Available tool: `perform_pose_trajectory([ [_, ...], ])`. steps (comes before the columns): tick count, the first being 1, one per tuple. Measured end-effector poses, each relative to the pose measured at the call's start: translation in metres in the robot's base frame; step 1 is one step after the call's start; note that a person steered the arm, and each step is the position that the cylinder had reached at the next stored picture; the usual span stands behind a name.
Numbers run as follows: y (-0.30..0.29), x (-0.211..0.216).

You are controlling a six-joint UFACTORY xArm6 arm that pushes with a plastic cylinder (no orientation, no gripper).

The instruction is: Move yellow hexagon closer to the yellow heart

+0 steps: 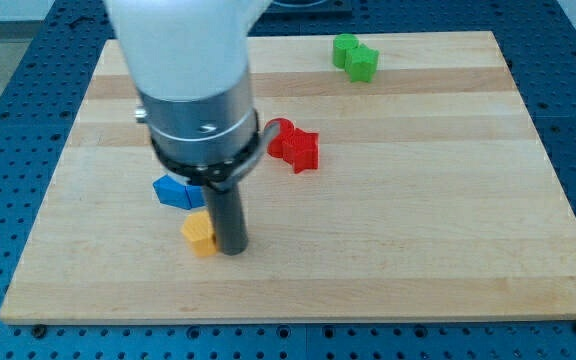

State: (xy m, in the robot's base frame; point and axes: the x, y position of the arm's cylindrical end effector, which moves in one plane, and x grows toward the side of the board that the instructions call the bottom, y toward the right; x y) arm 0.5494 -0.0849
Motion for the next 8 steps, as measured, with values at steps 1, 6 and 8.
perform_pose_trajectory([
  [1,-0.033,0.000],
  [6,-0.118,-0.028],
  [8,-0.104,-0.019],
])
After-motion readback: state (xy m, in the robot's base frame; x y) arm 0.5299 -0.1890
